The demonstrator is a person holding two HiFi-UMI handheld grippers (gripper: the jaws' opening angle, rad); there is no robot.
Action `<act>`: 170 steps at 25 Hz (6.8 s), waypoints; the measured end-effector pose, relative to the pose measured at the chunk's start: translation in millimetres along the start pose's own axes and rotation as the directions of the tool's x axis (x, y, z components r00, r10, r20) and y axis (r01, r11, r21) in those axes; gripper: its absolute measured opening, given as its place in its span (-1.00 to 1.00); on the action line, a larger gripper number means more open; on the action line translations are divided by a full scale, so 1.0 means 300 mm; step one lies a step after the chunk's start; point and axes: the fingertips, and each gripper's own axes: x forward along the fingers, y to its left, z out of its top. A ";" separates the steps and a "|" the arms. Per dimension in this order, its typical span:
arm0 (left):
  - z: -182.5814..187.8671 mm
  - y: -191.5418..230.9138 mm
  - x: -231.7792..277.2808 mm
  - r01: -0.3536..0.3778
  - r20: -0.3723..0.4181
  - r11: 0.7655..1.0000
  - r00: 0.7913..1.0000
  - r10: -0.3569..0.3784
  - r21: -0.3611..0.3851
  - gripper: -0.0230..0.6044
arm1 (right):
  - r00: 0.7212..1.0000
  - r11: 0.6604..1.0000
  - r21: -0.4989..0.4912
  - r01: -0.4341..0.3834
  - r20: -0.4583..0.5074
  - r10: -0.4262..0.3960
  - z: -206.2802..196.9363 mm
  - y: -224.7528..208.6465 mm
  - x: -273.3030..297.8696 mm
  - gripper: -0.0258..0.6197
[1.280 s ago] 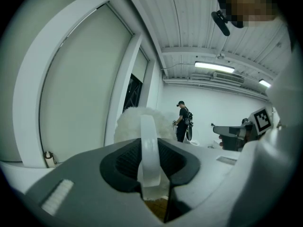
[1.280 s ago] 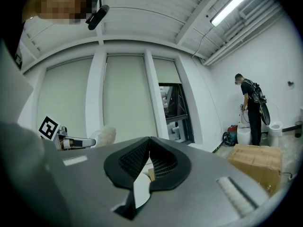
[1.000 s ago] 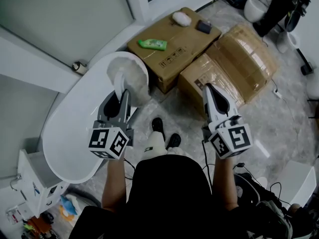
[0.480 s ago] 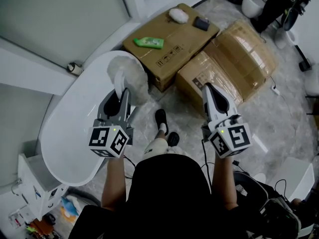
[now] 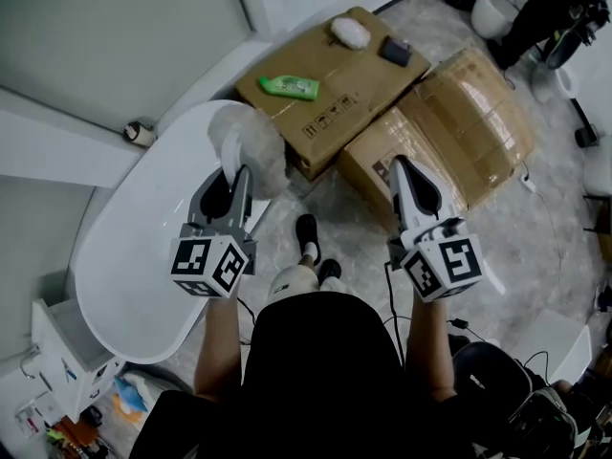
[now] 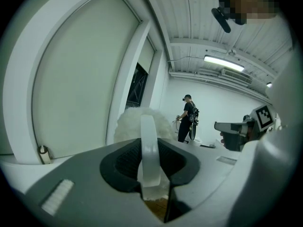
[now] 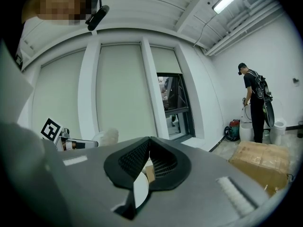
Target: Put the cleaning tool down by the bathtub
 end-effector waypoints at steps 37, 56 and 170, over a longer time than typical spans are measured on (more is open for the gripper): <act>-0.005 0.301 0.460 0.075 -0.117 0.995 0.990 -0.082 -0.063 -0.65 | 0.997 0.999 -0.020 0.028 -0.074 -0.029 0.044 -0.014 0.524 -0.90; -0.153 0.293 0.637 -0.009 -0.206 0.995 0.978 -0.011 -0.096 -0.65 | 0.988 0.999 0.006 -0.048 -0.144 0.048 -0.008 -0.154 0.655 -0.90; -1.283 0.432 1.385 -0.368 -0.723 0.911 0.679 0.128 -0.185 -0.61 | 0.802 0.957 0.110 -0.267 -0.525 0.284 -0.635 -0.588 1.177 -0.89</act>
